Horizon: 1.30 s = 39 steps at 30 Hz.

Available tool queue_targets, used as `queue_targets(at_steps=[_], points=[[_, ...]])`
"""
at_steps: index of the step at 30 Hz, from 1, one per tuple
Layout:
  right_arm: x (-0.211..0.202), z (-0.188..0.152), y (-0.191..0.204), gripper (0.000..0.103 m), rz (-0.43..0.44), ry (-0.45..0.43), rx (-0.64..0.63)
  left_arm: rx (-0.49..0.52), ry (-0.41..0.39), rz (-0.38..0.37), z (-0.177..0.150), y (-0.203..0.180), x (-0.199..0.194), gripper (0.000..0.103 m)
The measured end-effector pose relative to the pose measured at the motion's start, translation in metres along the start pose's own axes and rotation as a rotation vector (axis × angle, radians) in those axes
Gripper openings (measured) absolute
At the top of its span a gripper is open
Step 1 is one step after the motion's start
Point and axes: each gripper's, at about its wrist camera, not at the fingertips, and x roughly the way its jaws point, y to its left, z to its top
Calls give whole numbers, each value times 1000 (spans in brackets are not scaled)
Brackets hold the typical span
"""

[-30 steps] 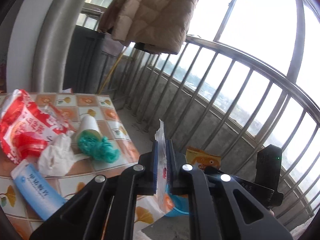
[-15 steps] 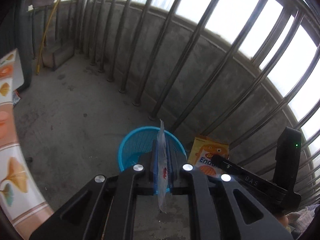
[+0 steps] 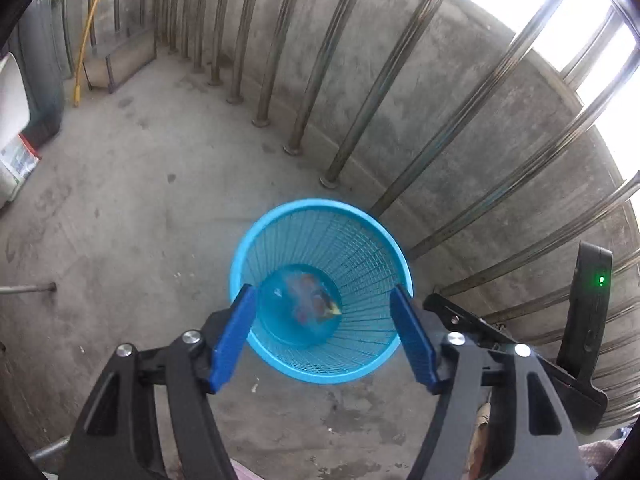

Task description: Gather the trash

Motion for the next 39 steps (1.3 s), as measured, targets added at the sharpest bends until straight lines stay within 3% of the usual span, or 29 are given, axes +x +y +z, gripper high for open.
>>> queue_targets(at_steps=[2, 8, 12, 16, 18, 21, 25, 31, 36, 39], points=[[-6, -3, 2, 79, -18, -12, -22, -17, -17, -21, 0, 4, -13, 68], [-39, -6, 25, 92, -135, -117, -131, -124, -100, -187, -5, 21, -72, 68], [-70, -10, 52, 95, -196, -227, -242, -122, -144, -184, -14, 27, -116, 73], [-90, -16, 82, 95, -259, -285, -345, -67, -240, -137, -34, 28, -176, 94], [-98, -20, 96, 95, -253, -310, -408, -41, -293, -98, -45, 32, -205, 98], [-117, -31, 116, 95, -183, -382, -487, -27, -364, -37, -64, 47, -246, 98], [-140, -48, 142, 95, -24, -453, -573, -54, -443, 21, -96, 80, -297, 98], [-150, -70, 195, 95, 141, -460, -677, -197, -590, 110, -160, 151, -361, 98], [-146, -85, 255, 95, 327, -340, -731, -324, -666, 185, -195, 210, -396, 98], [-133, -92, 295, 95, 455, -211, -756, -357, -649, 272, -199, 243, -400, 98]])
